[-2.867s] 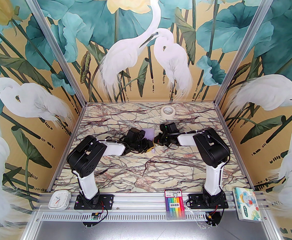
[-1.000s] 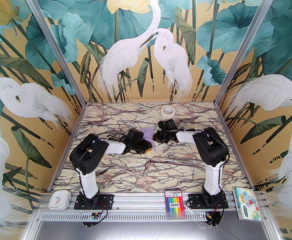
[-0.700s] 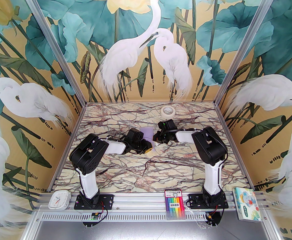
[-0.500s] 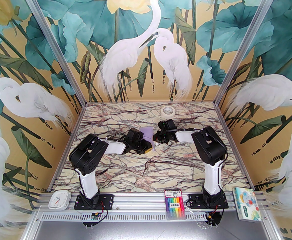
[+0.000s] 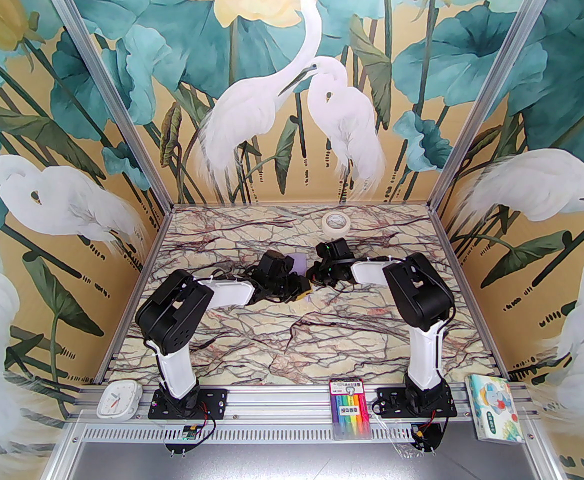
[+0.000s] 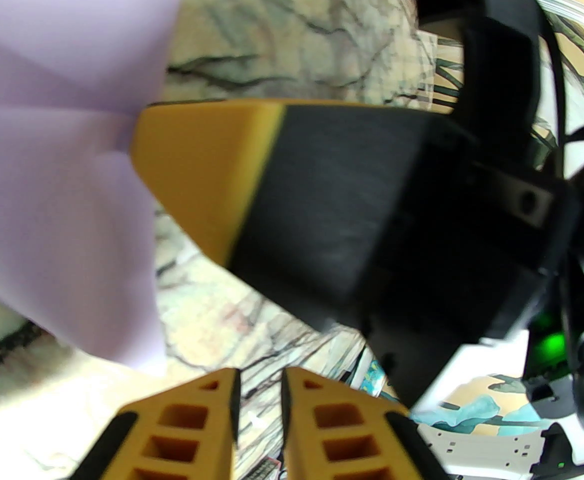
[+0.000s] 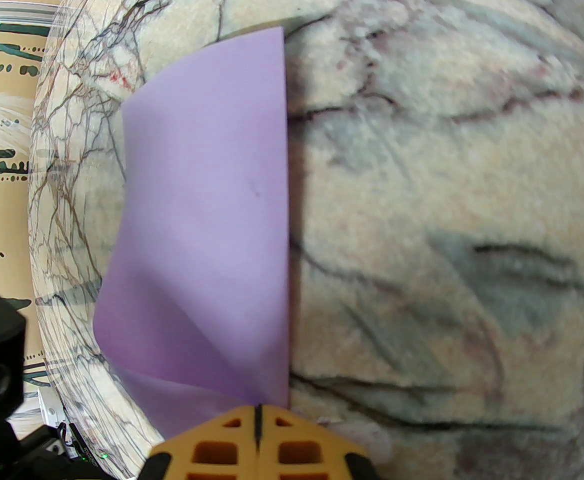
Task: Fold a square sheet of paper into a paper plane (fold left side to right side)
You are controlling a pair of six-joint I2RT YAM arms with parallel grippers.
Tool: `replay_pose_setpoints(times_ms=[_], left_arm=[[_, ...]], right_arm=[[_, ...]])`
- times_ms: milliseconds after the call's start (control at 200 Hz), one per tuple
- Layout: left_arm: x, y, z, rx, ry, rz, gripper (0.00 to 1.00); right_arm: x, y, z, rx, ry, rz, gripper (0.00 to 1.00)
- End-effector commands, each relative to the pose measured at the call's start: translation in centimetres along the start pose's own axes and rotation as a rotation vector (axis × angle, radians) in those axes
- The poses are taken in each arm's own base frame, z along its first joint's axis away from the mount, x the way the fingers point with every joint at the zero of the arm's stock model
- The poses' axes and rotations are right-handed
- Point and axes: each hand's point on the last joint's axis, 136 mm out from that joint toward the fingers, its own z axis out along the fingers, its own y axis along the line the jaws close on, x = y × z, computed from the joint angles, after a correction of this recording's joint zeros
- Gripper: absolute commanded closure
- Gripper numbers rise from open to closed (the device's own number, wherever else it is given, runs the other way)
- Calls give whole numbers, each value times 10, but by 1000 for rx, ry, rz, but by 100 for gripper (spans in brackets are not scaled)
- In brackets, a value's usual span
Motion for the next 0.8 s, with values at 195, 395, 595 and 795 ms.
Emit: replay_pose_setpoints(times_ms=[195, 395, 595, 795], left_arm=[[7, 19, 15, -25, 35, -7, 80], [7, 23, 17, -33, 30, -11, 80], [7, 29, 19, -58, 26, -24, 80], [9, 38, 23, -92, 27, -41, 80]], right_arm=[[7, -11, 8, 40, 21, 7, 100], [7, -11, 8, 37, 21, 10, 100], [9, -11, 9, 38, 25, 13, 100], [10, -10, 8, 35, 23, 13, 100]])
